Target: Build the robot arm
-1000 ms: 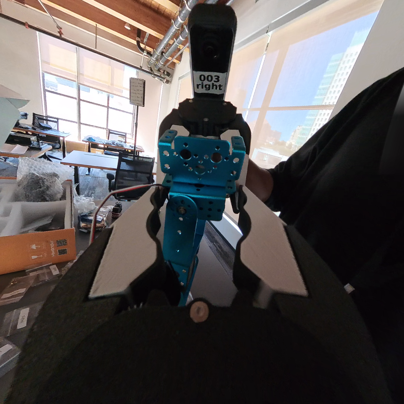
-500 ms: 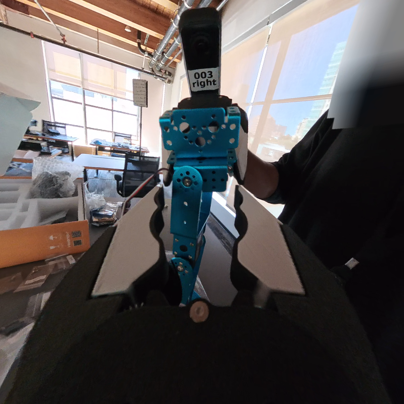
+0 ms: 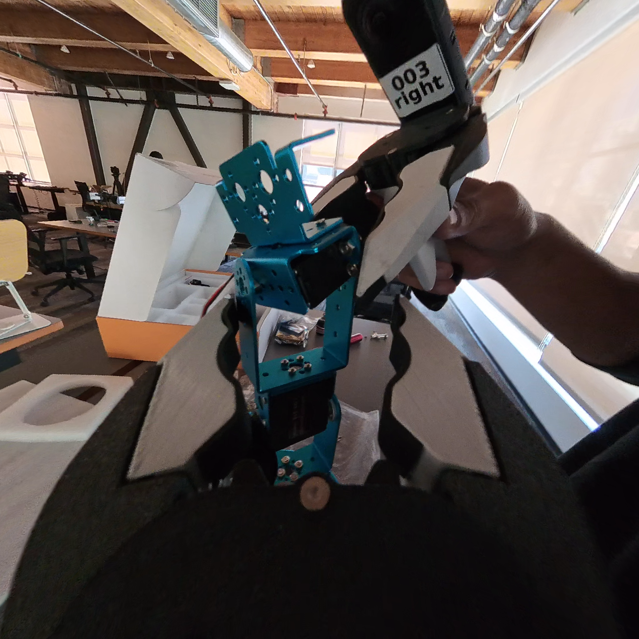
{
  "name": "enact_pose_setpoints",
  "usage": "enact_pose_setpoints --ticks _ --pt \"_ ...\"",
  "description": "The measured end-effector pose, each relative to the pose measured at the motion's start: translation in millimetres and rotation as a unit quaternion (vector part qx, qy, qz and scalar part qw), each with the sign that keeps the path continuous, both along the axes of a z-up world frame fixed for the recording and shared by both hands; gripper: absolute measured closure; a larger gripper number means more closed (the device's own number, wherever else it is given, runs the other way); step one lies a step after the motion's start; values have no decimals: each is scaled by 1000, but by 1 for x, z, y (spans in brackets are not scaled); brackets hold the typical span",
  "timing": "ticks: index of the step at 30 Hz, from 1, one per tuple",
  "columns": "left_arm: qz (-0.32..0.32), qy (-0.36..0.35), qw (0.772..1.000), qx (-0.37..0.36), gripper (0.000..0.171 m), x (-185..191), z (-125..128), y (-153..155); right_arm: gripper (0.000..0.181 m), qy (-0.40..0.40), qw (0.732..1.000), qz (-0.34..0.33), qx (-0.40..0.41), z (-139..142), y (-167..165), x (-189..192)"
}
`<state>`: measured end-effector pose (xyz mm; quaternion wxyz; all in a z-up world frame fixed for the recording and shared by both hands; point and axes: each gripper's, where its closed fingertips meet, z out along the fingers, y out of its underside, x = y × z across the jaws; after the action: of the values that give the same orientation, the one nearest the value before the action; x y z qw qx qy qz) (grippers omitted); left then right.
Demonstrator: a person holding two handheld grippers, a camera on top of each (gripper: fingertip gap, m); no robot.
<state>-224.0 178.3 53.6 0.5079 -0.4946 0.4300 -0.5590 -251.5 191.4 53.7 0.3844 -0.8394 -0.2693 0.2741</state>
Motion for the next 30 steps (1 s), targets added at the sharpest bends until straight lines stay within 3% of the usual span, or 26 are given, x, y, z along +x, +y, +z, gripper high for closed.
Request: enact_pose_setpoints --ticks 2,7,9,13,21,30 --pt "8 -1 1000 -8 78 1 1 -2 116 -2 1000 -4 -5 0 0 0" --pt "102 16 995 -1 70 11 1 3 116 5 1000 -16 -21 0 2 0" --pt "130 5 991 -17 80 10 2 9 116 10 999 -20 -24 0 2 -1" --pt "112 -33 989 -86 85 5 9 11 116 -11 1000 -23 -17 -1 0 -1" --pt "132 -30 990 -46 107 -8 11 12 116 -33 999 -28 -9 -1 1 -1" --pt "163 -27 986 -38 110 -6 13 14 115 -36 998 -36 -32 0 0 0"
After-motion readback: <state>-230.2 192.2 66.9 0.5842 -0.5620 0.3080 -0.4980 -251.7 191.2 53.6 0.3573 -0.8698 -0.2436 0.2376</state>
